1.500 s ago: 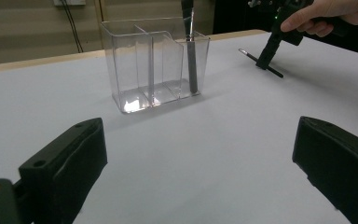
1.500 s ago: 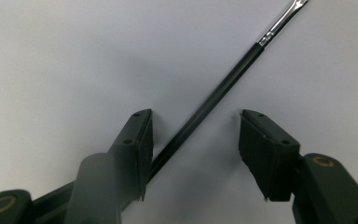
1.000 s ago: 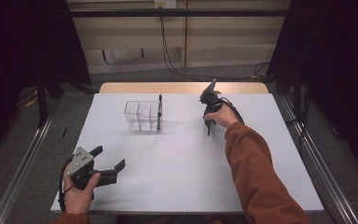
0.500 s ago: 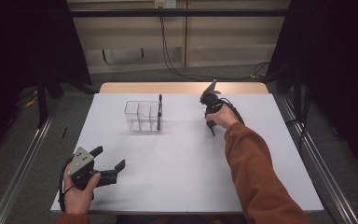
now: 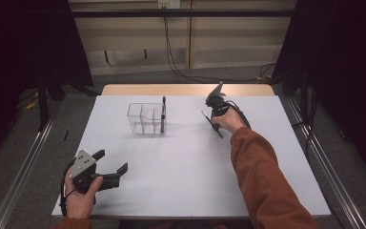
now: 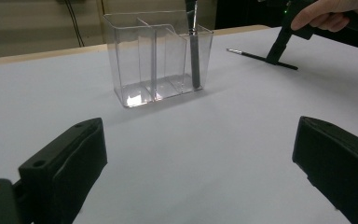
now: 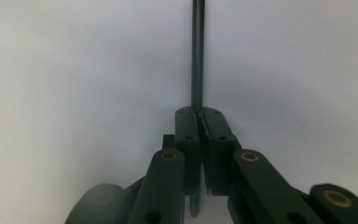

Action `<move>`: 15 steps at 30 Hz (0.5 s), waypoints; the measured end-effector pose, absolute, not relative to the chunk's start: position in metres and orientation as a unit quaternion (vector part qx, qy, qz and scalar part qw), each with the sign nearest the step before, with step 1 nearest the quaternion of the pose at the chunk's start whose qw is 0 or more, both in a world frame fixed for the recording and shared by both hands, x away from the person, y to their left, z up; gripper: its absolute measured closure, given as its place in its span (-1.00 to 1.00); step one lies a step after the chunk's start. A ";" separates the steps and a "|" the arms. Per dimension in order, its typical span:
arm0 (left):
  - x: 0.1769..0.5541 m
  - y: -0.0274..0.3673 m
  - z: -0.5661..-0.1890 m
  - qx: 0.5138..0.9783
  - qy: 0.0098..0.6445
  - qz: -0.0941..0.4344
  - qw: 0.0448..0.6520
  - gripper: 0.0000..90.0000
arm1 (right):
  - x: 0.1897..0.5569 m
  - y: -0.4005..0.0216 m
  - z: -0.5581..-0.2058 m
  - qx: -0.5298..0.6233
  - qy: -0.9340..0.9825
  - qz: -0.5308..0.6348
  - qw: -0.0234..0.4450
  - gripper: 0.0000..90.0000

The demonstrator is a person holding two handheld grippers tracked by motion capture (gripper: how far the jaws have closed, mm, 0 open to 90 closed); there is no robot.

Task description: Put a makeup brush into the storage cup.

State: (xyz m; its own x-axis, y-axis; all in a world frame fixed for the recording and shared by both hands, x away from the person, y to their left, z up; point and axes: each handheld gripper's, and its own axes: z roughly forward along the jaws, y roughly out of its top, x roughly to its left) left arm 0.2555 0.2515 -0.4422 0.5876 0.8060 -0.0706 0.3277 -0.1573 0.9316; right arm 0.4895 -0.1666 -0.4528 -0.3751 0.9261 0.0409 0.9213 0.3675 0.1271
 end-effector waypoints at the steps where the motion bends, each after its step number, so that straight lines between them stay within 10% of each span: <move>1: 0.256 0.252 -0.442 0.725 0.391 0.231 0.518 -0.94 | 0.489 -0.166 -0.452 0.559 0.827 0.064 0.020 0.93; 15: 0.256 0.250 -0.442 0.726 0.390 0.231 0.517 -0.93 | 0.476 -0.177 -0.441 0.546 0.830 0.111 0.035 0.93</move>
